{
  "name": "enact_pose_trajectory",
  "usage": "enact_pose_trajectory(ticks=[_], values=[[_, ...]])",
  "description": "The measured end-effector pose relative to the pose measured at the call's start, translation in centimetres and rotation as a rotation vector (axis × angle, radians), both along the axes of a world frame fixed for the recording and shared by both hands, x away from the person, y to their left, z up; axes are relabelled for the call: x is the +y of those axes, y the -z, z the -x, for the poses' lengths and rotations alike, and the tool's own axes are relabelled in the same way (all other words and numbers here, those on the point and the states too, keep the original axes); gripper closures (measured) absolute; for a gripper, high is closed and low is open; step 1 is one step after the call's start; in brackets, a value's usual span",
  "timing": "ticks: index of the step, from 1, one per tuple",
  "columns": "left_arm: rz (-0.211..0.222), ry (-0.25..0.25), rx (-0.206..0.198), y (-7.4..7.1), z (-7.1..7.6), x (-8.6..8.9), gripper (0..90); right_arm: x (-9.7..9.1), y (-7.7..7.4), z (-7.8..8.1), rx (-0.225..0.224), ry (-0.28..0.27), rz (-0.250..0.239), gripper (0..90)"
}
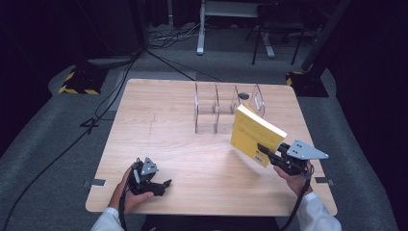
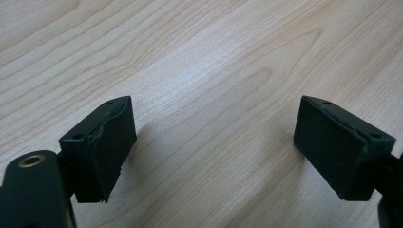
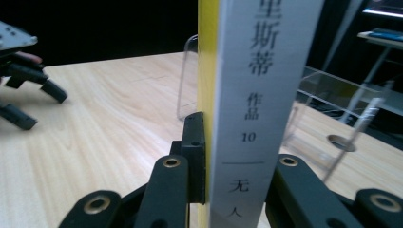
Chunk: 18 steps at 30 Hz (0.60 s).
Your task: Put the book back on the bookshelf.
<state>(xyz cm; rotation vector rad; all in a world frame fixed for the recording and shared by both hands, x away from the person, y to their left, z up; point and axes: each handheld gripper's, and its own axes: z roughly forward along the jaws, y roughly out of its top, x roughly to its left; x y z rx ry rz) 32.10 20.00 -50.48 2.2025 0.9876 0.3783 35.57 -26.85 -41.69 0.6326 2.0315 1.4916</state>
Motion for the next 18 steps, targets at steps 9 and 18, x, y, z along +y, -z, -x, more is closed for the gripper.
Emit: enact_pose_trajectory(ticks=[9, 18], values=[[-0.001, -0.026, 0.004, 0.0, 0.0, -0.4, 14.1, -1.7, -1.1, -0.3, -0.028, 0.094, -0.026, 76.2], [-0.001, -0.029, 0.004, 0.0, 0.0, -0.5, 14.6, -2.1, -2.3, -0.4, -0.049, 0.151, -0.042, 76.2]])
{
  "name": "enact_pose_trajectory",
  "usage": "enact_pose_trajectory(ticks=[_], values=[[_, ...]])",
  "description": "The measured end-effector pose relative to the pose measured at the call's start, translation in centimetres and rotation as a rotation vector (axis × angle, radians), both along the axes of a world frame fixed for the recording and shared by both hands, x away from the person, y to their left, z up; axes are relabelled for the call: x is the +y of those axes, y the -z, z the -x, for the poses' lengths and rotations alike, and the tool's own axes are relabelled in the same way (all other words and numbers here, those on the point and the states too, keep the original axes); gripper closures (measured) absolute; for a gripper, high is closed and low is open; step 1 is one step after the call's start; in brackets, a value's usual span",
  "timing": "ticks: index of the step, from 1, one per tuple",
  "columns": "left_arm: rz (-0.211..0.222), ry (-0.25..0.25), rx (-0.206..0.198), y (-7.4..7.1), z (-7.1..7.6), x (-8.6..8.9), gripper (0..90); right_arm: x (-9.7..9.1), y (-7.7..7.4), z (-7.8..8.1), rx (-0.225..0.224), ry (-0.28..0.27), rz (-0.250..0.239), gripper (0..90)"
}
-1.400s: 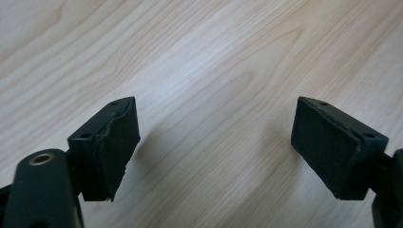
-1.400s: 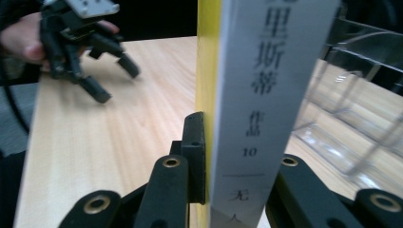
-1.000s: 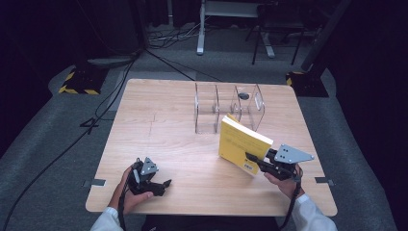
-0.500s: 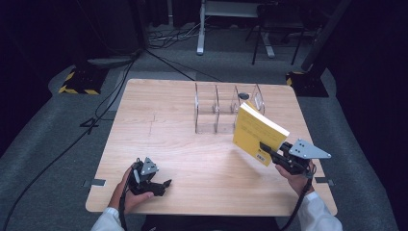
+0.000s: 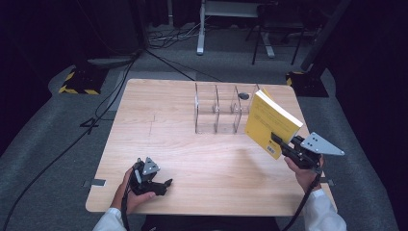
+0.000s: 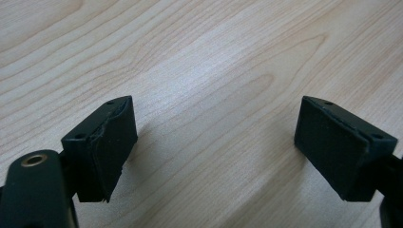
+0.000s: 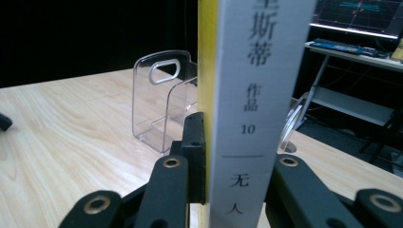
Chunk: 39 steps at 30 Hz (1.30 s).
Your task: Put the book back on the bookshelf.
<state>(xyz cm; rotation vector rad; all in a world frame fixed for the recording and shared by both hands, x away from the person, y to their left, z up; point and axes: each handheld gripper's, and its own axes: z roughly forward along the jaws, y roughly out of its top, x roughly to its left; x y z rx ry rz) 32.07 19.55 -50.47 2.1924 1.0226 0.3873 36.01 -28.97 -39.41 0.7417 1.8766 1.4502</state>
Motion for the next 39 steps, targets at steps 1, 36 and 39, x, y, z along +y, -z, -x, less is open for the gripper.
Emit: enact_pose_trajectory(ticks=[1, 36, 39], values=[[0.001, 0.000, 0.000, 0.0, 0.0, 0.0, 14.7, 0.0, -0.1, -0.1, -0.003, 0.007, -0.002, 76.2], [0.000, 0.000, 0.001, 0.0, 0.0, 0.0, 14.7, 4.7, -2.2, -8.3, 0.030, 0.185, 0.032, 76.2], [-0.002, 0.002, 0.000, 0.0, 0.0, 0.0, 14.7, 4.9, -2.2, -9.2, 0.035, 0.212, 0.025, 76.2]])
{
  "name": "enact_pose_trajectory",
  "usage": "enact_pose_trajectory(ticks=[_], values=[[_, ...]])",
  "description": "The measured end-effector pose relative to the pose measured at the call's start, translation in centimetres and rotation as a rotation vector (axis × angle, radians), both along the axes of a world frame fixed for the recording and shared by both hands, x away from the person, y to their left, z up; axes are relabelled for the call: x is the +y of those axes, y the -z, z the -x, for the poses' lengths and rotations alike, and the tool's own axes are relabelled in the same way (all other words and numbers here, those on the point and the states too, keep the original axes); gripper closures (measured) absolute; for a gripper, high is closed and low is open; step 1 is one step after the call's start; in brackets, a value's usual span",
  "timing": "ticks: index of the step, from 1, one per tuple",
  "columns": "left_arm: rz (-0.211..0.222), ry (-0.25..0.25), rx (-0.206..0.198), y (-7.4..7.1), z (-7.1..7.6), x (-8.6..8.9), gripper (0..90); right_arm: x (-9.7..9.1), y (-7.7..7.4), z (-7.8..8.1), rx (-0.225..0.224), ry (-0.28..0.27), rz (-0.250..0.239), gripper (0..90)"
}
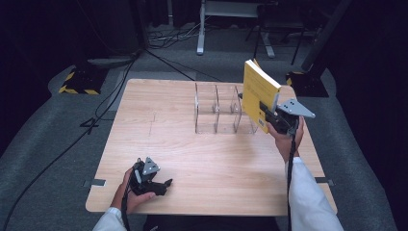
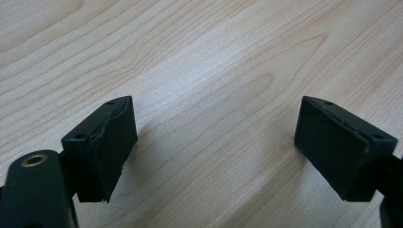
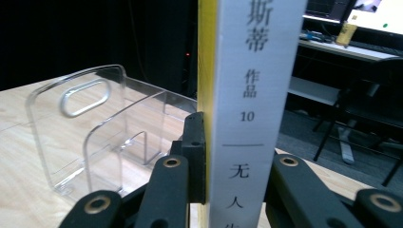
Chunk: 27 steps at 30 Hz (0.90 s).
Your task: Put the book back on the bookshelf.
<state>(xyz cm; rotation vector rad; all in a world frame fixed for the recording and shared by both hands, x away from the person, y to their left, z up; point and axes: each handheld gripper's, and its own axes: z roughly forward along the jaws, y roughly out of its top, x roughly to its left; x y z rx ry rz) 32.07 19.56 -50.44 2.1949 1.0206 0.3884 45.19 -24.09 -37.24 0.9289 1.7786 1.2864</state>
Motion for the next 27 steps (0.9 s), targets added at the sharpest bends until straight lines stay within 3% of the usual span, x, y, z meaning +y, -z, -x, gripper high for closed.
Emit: enact_pose_trajectory(ticks=[13, 27], values=[[-0.006, 0.002, -0.005, 0.0, 0.0, 0.0, 14.7, 2.0, 1.0, -3.1, 0.026, 0.060, -0.004, 76.2], [-0.005, 0.001, -0.010, 0.0, 0.1, 0.0, 14.8, 3.4, 2.8, -5.0, 0.026, 0.110, -0.045, 76.2]])
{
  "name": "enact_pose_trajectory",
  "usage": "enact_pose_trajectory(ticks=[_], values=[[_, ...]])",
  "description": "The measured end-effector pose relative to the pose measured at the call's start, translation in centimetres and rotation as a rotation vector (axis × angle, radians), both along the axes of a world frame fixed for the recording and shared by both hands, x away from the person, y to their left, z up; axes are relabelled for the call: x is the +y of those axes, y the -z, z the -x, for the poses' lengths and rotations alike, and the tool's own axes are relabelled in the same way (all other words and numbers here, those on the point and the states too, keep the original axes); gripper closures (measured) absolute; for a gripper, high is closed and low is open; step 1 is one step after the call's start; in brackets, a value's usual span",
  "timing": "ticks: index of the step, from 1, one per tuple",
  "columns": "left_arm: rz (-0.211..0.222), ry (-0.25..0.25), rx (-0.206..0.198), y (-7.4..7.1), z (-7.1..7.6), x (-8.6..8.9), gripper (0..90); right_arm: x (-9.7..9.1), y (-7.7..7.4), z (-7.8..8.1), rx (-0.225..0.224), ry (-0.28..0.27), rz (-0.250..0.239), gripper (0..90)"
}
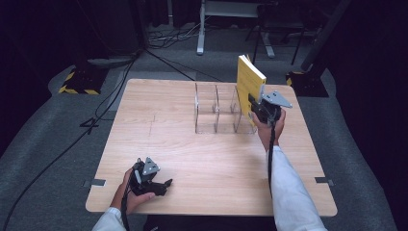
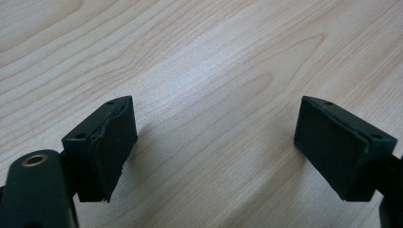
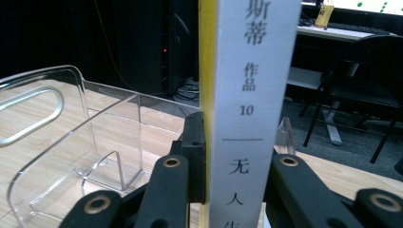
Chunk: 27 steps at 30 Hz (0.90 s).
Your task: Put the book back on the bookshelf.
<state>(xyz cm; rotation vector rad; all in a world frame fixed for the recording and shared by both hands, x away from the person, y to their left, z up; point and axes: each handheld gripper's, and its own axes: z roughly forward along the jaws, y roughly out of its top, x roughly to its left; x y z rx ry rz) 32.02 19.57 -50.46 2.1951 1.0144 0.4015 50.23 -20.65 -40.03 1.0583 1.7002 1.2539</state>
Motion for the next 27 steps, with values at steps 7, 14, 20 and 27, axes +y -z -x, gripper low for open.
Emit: enact_pose_trajectory(ticks=[7, 14, 20, 27], values=[[0.001, 0.004, -0.001, 0.0, 0.0, 0.0, 14.9, 0.1, 2.1, -0.4, -0.024, 0.020, -0.050, 76.1], [0.004, 0.005, 0.004, 0.0, 0.1, 0.0, 15.0, 0.4, 3.9, -0.5, -0.012, 0.034, -0.040, 75.9], [0.008, 0.002, 0.006, 0.0, 0.1, -0.1, 15.0, 0.4, 4.1, -0.3, -0.013, 0.033, -0.038, 75.2], [0.006, 0.003, 0.006, 0.0, 0.1, -0.1, 14.9, -0.1, 4.4, 0.3, 0.015, 0.000, -0.001, 74.7]])
